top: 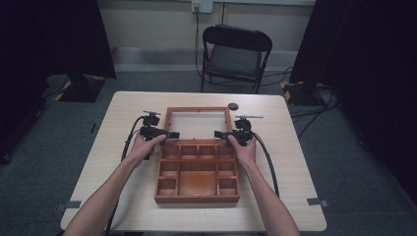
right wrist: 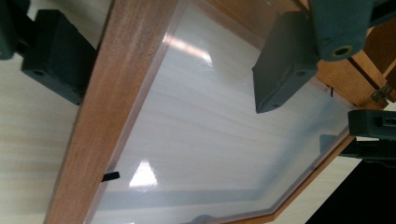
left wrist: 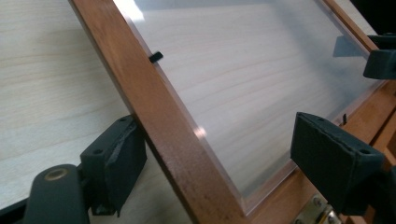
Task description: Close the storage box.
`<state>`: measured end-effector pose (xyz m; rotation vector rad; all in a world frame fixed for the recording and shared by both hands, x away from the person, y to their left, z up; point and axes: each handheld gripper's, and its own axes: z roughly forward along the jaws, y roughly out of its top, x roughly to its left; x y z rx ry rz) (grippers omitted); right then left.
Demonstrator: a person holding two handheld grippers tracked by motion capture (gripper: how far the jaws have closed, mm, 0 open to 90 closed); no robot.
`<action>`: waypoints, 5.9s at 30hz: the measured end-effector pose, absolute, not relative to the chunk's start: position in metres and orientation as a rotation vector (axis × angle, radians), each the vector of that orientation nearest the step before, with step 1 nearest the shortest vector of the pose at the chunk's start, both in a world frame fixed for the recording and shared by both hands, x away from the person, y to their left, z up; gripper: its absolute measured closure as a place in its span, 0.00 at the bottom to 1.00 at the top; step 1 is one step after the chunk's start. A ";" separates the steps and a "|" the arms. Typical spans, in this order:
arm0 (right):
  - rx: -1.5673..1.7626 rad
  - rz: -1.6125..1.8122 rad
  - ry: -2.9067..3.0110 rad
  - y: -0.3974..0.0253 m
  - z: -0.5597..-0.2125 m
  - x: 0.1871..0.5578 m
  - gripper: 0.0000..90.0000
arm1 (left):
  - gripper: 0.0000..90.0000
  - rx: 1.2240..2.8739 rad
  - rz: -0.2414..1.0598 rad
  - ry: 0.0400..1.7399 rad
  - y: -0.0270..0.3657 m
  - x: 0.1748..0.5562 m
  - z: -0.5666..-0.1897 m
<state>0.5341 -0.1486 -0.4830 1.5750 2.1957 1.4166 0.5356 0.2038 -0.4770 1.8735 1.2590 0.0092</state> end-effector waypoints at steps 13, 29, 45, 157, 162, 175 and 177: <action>1.478 1.448 2.151 -0.152 -0.468 0.528 0.31 | 0.24 1.889 0.048 1.200 0.199 0.532 -0.468; 1.362 1.481 2.153 -0.155 -0.444 0.512 0.27 | 0.50 1.879 0.119 1.098 0.214 0.517 -0.448; 1.236 1.459 2.149 -0.164 -0.422 0.487 0.30 | 0.60 1.887 0.171 1.033 0.219 0.497 -0.432; 1.319 1.471 2.202 -0.175 -0.404 0.402 0.30 | 0.35 1.931 0.203 0.900 0.219 0.415 -0.406; 1.349 1.478 2.214 -0.176 -0.406 0.401 0.28 | 0.33 1.925 0.209 0.906 0.218 0.413 -0.407; 1.352 1.372 2.243 -0.194 -0.408 0.402 0.31 | 0.36 1.883 0.197 0.939 0.229 0.413 -0.408; 1.360 1.358 2.239 -0.199 -0.408 0.402 0.33 | 0.36 1.874 0.199 0.940 0.228 0.413 -0.408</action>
